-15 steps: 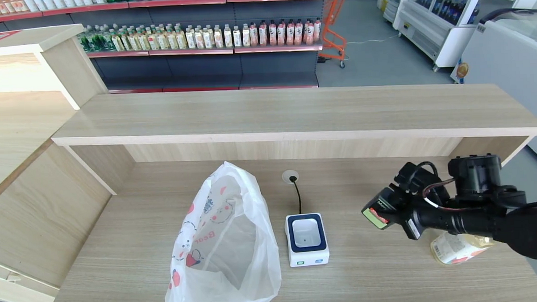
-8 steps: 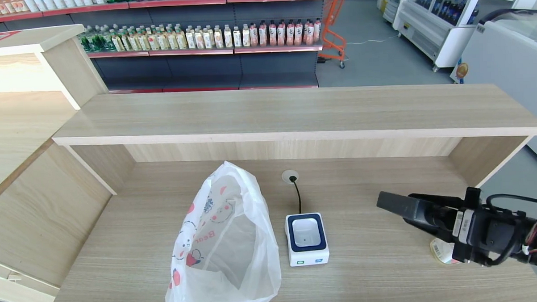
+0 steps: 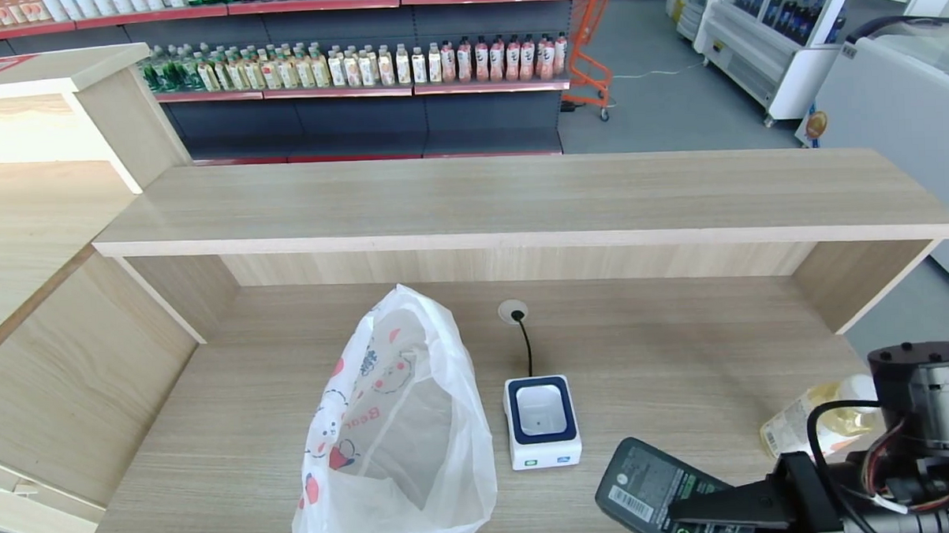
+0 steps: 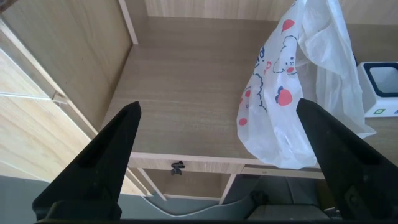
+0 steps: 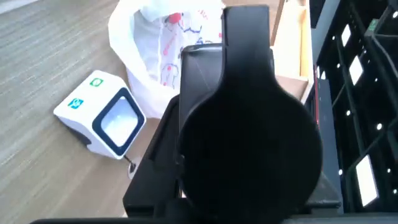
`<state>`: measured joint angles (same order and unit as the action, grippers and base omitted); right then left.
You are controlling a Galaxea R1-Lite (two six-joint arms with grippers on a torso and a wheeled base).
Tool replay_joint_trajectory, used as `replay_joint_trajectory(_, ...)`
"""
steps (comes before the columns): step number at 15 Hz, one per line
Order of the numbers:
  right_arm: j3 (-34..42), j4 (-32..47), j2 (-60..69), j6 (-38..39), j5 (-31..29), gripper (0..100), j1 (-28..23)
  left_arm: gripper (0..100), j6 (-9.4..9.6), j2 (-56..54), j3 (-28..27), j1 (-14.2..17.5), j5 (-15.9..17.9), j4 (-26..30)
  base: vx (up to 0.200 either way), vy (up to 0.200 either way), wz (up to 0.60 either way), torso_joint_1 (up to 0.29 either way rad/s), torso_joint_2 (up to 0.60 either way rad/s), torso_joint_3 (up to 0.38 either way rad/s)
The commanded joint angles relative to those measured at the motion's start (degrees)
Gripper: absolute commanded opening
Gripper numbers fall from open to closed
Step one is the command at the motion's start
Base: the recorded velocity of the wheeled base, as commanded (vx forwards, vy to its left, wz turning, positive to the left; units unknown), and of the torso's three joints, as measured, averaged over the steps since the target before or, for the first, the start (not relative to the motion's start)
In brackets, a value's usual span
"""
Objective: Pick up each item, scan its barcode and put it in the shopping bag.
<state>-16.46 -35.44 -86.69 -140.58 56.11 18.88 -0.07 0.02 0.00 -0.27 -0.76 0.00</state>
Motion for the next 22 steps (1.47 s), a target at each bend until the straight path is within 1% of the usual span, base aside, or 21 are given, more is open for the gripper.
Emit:
replay_joint_trajectory(1,-2.88,0.9,-3.58,-1.1,2.77,0,3.09,100,-0.01,-0.02,0.0,0.0,-0.04,0.0,0.0,0.0,0.0,0.0,0.0,0.0)
replay_joint_trajectory(3,-6.66,-0.25,-3.75,-3.38,4.62,0,3.53,100,-0.01,-0.02,0.0,0.0,-0.04,0.0,0.0,0.0,0.0,0.0,0.0,0.0)
replay_joint_trajectory(5,-9.65,-0.86,-5.51,-3.56,4.71,0,8.36,100,-0.01,-0.02,0.0,0.0,-0.04,0.0,0.0,0.0,0.0,0.0,0.0,0.0)
replay_joint_trajectory(7,-10.7,-2.53,-7.36,-4.35,4.62,0,12.23,100,-0.01,-0.02,0.0,0.0,-0.04,0.0,0.0,0.0,0.0,0.0,0.0,0.0)
replay_joint_trajectory(13,-12.37,-4.46,-10.43,-5.67,4.71,0,12.49,100,-0.01,-0.02,0.0,0.0,-0.04,0.0,0.0,0.0,0.0,0.0,0.0,0.0)
replay_joint_trajectory(15,-12.72,-4.55,-10.61,-6.2,4.71,0,11.44,100,0.07,-0.02,0.0,0.0,-0.04,0.0,0.0,0.0,0.0,0.0,0.0,0.0)
replay_joint_trajectory(22,-12.37,-4.46,-10.43,-6.72,4.88,0,10.56,100,-0.01,-0.02,0.0,0.0,-0.04,0.0,0.0,0.0,0.0,0.0,0.0,0.0)
